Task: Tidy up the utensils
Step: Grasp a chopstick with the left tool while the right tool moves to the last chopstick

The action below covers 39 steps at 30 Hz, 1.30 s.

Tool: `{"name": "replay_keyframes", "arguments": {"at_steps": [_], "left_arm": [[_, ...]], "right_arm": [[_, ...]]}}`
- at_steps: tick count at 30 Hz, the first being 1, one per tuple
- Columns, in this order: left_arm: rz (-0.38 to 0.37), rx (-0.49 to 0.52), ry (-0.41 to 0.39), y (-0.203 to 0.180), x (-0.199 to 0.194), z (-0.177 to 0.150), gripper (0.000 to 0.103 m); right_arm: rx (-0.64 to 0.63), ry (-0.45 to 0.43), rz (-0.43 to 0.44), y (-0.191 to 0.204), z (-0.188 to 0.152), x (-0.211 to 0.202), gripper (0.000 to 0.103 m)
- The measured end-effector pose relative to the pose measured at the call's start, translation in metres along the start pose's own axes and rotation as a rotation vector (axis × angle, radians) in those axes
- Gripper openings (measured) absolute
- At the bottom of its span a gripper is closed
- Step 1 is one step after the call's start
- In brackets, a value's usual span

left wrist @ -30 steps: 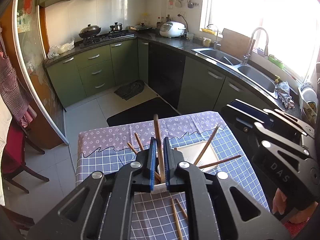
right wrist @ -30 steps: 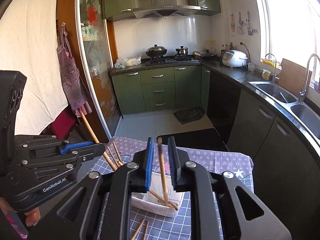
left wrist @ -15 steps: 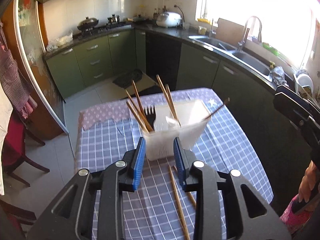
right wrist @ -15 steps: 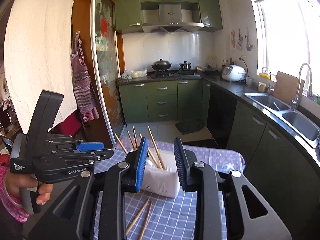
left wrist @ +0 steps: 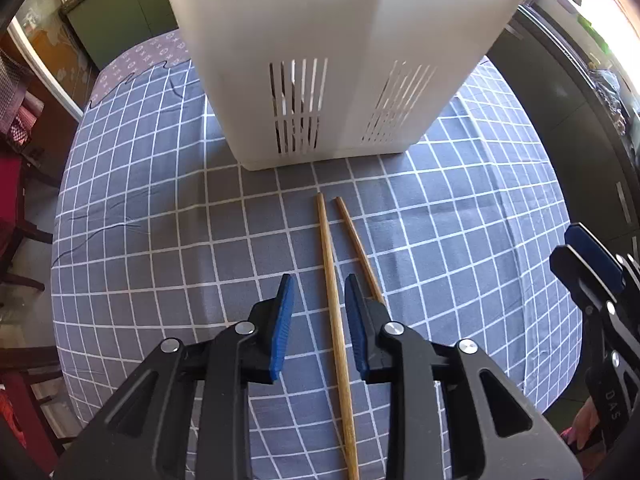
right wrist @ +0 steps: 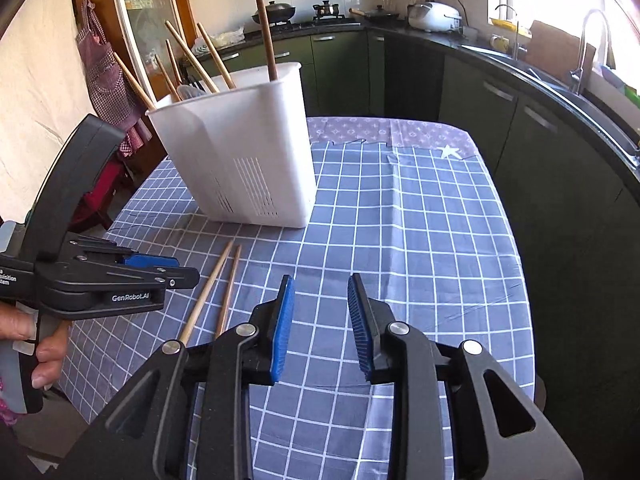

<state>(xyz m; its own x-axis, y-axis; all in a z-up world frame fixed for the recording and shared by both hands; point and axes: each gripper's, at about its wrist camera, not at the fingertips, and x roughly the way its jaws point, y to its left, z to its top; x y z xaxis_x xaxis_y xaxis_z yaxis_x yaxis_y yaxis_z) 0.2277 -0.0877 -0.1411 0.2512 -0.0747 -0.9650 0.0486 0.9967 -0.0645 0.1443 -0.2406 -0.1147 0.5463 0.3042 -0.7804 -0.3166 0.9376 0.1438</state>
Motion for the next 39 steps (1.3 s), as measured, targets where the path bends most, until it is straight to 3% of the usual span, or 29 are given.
{"name": "replay_keyframes", "arguments": {"at_steps": [13, 16, 22, 31, 39], "left_arm": [[0.058, 0.023, 0.054, -0.019, 0.028, 0.003, 0.019], [0.055, 0.022, 0.060, -0.022, 0.030, 0.003, 0.007], [0.046, 0.024, 0.048, -0.021, 0.026, 0.006, 0.006], [0.035, 0.019, -0.138, -0.002, -0.046, 0.015, 0.006], [0.019, 0.006, -0.312, 0.013, -0.106, 0.006, 0.006]], "right_arm": [[0.024, 0.011, 0.019, -0.007, 0.013, 0.004, 0.028], [0.027, 0.011, 0.022, -0.008, 0.014, 0.004, 0.028], [0.016, 0.022, 0.033, -0.002, 0.014, 0.006, 0.028], [-0.009, 0.050, 0.067, 0.012, 0.019, 0.014, 0.028], [-0.088, 0.155, 0.117, 0.054, 0.025, 0.055, 0.028]]}}
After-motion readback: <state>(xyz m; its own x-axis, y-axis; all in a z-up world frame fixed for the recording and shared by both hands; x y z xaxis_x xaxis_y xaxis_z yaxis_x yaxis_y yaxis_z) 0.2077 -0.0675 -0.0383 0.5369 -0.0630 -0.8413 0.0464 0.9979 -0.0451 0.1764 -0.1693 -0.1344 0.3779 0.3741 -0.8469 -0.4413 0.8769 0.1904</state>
